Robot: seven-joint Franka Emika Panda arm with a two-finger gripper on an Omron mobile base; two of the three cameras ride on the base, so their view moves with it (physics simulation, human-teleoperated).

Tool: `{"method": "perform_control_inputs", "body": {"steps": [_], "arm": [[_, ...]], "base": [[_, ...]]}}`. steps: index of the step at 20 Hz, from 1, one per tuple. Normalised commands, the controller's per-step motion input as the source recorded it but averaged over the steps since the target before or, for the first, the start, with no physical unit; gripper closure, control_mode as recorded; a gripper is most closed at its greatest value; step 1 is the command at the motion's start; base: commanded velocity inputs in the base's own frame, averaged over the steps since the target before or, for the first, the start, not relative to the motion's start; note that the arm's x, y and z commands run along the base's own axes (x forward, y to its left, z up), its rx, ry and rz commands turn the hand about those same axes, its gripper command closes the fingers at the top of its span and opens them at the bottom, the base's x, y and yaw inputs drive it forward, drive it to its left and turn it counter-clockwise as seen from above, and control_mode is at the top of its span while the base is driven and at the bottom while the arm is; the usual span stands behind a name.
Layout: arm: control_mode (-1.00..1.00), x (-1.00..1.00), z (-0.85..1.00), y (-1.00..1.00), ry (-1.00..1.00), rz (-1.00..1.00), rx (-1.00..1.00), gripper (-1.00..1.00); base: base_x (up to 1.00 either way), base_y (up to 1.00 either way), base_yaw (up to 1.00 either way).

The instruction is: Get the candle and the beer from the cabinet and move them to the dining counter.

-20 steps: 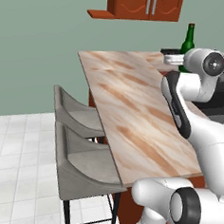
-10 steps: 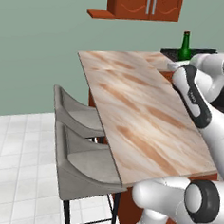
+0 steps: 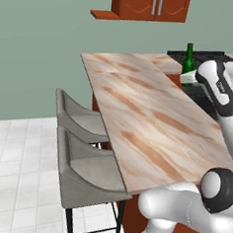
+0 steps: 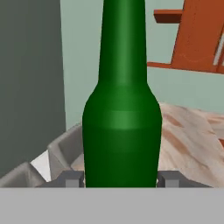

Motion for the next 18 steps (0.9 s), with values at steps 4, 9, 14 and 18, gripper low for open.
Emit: {"method": "perform_control_inputs", "body": {"steps": [4,9,14,18], "arm": [[-1.00,0.34,-0.48,0.03,0.01,0.15,0.00,1.00],[-1.00,0.33,-0.53,0.10,0.00,0.11,0.00,1.00],[-1.00,0.24,-0.47,0.14,-0.03,0.13,0.00,1.00],[-1.00,0.22,-0.47,0.21,0.00,0.07,0.00,1.00]], "base": [[0.00,0.00,0.00],[0.00,0.00,0.00],[0.00,0.00,0.00],[0.00,0.00,0.00]]}}
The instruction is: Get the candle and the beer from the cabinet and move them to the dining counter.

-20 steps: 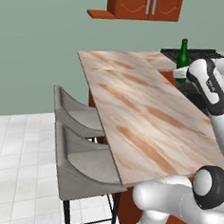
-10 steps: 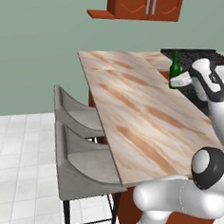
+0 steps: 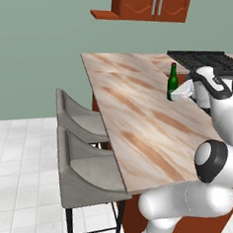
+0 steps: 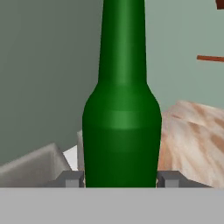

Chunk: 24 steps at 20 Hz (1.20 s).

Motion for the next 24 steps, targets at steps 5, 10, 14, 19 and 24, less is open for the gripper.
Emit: {"method": "perform_control_inputs", "body": {"steps": [5,10,14,19,24], "arm": [[-1.00,0.13,-0.55,0.27,0.01,0.00,0.02,1.00],[-1.00,0.10,-0.50,0.25,0.15,0.00,0.08,1.00],[-1.00,0.02,-0.51,0.25,0.11,0.00,0.10,1.00],[-1.00,0.09,-0.52,0.29,0.10,0.00,0.08,1.00],[-1.00,0.08,-0.51,0.27,0.12,0.00,0.08,1.00]], "base": [[0.00,0.00,0.00],[0.00,0.00,0.00],[0.00,0.00,0.00],[0.00,0.00,0.00],[0.00,0.00,0.00]]}}
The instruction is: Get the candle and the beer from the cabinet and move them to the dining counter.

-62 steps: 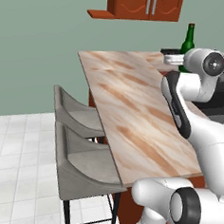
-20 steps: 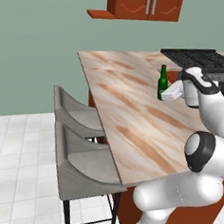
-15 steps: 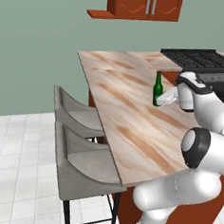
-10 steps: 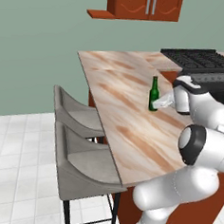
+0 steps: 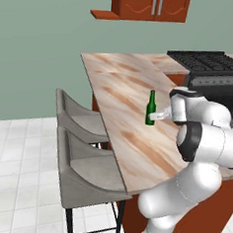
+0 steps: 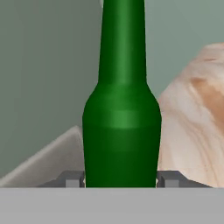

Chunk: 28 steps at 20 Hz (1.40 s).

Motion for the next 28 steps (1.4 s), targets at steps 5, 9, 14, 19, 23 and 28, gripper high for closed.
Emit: {"method": "perform_control_inputs", "body": {"steps": [5,9,14,19,23,28], "arm": [[-1.00,0.13,-0.49,0.24,0.09,0.00,0.06,1.00],[-1.00,0.18,-0.47,0.21,0.04,0.00,0.01,1.00],[-1.00,0.01,-0.43,0.26,-0.21,0.03,-0.04,1.00],[-1.00,0.00,-0.39,0.22,-0.32,0.06,-0.04,1.00],[-1.00,0.00,-0.36,0.24,-0.13,0.04,-0.03,1.00],[-1.00,0.05,-0.25,0.07,0.00,0.08,-0.01,1.00]], "base": [[0.00,0.00,0.00],[0.00,0.00,0.00],[0.00,0.00,0.00],[0.00,0.00,0.00],[0.00,0.00,0.00],[0.00,0.00,0.00]]}}
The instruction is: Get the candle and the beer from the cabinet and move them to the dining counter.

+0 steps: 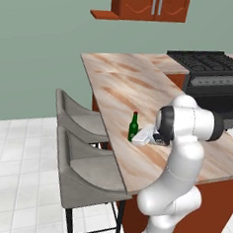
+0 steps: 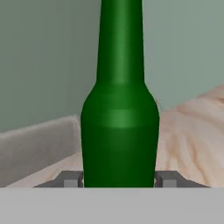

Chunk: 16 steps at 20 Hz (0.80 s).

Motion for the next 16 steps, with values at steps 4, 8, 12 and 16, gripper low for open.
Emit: {"method": "perform_control_inputs", "body": {"steps": [4,8,12,16], "arm": [[-1.00,0.11,-0.23,0.00,0.01,0.14,0.00,1.00],[-1.00,0.04,-0.29,0.02,0.00,0.16,-0.01,1.00],[-1.00,0.00,-0.43,0.16,-0.05,0.10,-0.03,1.00],[-1.00,-0.04,-0.51,0.21,-0.14,0.06,-0.02,1.00]], "base": [[0.00,0.00,0.00],[0.00,0.00,0.00],[0.00,0.00,0.00],[0.00,0.00,0.00]]}}
